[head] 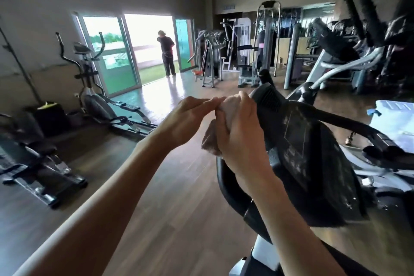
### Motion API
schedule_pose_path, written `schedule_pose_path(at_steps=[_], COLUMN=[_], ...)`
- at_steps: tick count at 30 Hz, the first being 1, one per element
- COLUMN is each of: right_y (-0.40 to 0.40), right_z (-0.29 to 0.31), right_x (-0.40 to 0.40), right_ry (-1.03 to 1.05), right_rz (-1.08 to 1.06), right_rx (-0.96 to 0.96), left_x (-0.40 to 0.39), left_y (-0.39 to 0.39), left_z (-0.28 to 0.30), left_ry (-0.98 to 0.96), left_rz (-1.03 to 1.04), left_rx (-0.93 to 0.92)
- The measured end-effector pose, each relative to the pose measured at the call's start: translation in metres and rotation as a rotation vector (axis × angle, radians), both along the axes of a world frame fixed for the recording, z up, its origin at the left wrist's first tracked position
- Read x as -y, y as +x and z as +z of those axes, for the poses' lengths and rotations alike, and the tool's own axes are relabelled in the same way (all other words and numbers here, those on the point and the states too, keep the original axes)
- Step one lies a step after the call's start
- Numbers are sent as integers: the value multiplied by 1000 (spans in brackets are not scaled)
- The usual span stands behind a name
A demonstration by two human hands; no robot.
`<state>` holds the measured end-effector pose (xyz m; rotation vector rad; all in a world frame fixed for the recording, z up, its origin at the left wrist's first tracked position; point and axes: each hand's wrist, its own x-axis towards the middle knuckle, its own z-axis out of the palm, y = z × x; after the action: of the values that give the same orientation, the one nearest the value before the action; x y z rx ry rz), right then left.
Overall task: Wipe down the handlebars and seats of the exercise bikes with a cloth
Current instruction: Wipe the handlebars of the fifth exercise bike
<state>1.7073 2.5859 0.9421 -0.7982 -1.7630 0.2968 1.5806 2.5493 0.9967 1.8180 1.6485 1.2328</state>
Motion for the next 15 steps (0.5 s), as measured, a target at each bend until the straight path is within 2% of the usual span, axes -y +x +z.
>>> schedule_pose_path(at_steps=[3,7,10,12,15], right_y=[16,42,62,66,49], right_z=[-30,-62,-74,-77,-73], right_x=[23,57,72,74,66], right_ry=[5,113,219,267,194], right_rz=[-17,-213,-322,-359,-366], right_rx=[116,506,691,718,652], left_x=[5,11,9,5,-6], left_y=[6,12,10,6,-2], left_z=[2,0,-7,-14,-23], left_ry=[6,72,116,138,151], left_rz=[-44,-7,3,1,-19], left_rx=[8,-7,-32,-34,-30])
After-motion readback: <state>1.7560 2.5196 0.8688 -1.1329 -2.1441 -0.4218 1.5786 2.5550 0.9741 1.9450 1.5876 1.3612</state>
